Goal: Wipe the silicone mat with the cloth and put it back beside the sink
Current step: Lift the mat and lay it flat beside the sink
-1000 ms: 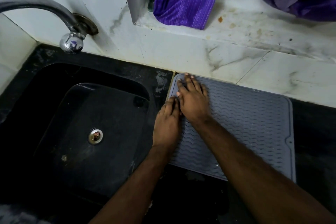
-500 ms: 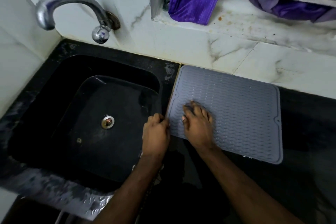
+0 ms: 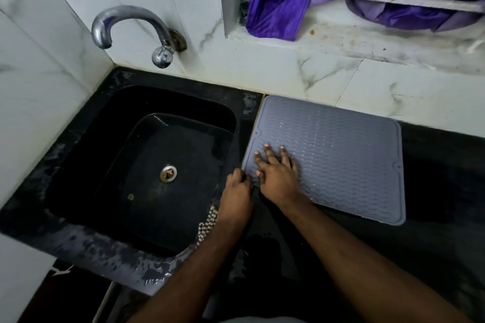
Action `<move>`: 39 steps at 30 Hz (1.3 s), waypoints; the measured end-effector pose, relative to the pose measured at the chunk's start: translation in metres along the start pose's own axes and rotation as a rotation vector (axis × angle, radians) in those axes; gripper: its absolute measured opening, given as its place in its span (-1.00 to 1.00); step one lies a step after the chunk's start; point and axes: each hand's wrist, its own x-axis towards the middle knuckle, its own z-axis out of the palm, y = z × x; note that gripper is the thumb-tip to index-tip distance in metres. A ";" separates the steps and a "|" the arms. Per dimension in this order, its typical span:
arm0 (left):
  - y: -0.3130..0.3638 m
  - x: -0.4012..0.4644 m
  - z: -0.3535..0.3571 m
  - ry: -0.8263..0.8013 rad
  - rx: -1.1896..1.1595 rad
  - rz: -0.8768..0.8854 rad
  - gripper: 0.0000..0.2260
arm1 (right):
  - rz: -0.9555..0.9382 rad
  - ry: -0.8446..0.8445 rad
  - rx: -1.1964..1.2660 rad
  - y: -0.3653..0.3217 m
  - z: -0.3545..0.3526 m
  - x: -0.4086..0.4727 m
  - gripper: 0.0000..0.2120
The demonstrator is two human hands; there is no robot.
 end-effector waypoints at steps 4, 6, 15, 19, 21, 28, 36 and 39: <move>0.004 -0.001 0.001 -0.023 0.049 -0.025 -0.77 | -0.028 0.021 0.011 0.007 0.001 -0.002 -0.47; 0.004 -0.003 0.000 -0.008 0.114 -0.039 -0.76 | -0.044 0.016 0.007 0.009 0.003 -0.003 -0.47; 0.008 -0.012 0.003 -0.033 0.129 -0.032 -0.60 | -0.108 0.022 0.056 0.027 0.001 -0.009 -0.49; 0.009 -0.017 0.003 -0.041 0.142 -0.026 -0.57 | -0.099 -0.030 0.021 0.025 -0.001 -0.006 -0.49; 0.009 -0.017 0.003 -0.035 0.143 -0.022 -0.58 | -0.098 -0.042 0.000 0.025 -0.001 -0.005 -0.48; 0.010 -0.017 0.000 -0.033 0.116 -0.019 -0.62 | -0.101 -0.062 -0.036 0.024 -0.004 -0.006 -0.48; 0.025 -0.007 -0.009 0.032 0.129 -0.007 -0.64 | -0.079 -0.019 -0.021 0.029 -0.014 -0.013 -0.45; 0.032 -0.003 -0.013 0.055 0.104 0.030 -0.62 | -0.041 0.027 -0.018 0.032 -0.020 -0.024 -0.44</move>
